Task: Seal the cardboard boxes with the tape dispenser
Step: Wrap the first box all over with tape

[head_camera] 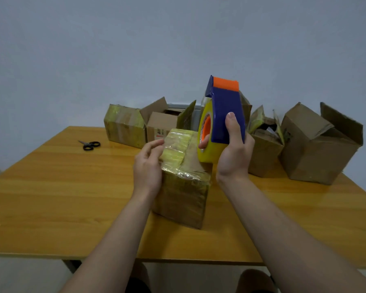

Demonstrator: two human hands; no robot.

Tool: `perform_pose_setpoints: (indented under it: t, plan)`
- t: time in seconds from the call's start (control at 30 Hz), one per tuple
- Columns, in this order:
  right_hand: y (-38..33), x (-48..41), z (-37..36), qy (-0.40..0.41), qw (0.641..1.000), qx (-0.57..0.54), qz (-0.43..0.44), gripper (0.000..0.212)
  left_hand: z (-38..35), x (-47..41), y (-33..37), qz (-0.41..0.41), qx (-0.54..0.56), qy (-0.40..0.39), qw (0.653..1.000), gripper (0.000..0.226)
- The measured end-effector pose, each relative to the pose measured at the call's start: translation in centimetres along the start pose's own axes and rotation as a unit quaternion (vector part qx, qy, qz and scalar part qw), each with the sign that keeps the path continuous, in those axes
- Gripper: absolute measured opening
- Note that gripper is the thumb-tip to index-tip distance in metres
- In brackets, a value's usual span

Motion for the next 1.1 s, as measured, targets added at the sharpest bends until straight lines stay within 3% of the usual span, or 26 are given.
perform_pose_setpoints:
  t: [0.07,0.17,0.27,0.4,0.53,0.63,0.73,0.83,0.93,1.1]
  plan:
    - [0.5,0.3,-0.1,-0.011,1.000,0.007,0.007,0.046,-0.6,0.1,-1.5,0.024,0.054,-0.026,0.998,0.034]
    - [0.9,0.9,-0.4,-0.031,0.999,0.008,0.029,0.051,-0.5,0.9,-2.8,-0.012,0.051,0.030,0.998,0.044]
    - [1.0,1.3,-0.7,-0.029,0.999,0.001,0.044,0.062,-0.6,1.9,-2.7,-0.055,-0.010,0.103,0.993,0.058]
    - [0.7,1.5,-0.5,-0.023,0.999,-0.009,0.040,0.065,-0.3,1.8,-1.5,-0.073,-0.098,0.061,0.991,0.052]
    - [0.7,1.7,-0.2,-0.014,0.999,-0.002,0.038,0.059,0.3,3.0,1.3,-0.168,-0.256,0.088,0.948,0.050]
    - [0.4,1.4,0.2,0.009,0.999,0.011,0.038,0.050,-2.9,5.2,3.8,-0.245,-0.404,0.031,0.881,0.046]
    - [-0.7,0.8,1.8,0.050,0.997,0.037,0.048,0.042,-4.3,5.9,4.1,-0.236,-0.514,-0.014,0.825,0.063]
    - [-1.8,0.0,3.9,0.086,0.993,0.068,0.036,0.022,-3.8,5.5,4.2,-0.224,-0.525,-0.038,0.820,0.072]
    - [-2.7,-1.0,5.8,0.114,0.989,0.095,0.000,0.030,-2.8,4.7,4.6,-0.217,-0.510,-0.137,0.821,0.071]
    - [-5.1,-3.2,7.7,0.051,0.990,0.125,-0.049,0.030,0.5,2.2,6.1,-0.193,-0.484,-0.297,0.800,0.038]
Point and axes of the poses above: each hand's wrist, its own x-axis away from the middle knuckle, its own z-axis out of the back of the hand, y = z × x, the point moved 5 cm from there along -x, towards the middle knuckle, and after that the axes turned 9 degrees about -x, right-handed, at the moved point
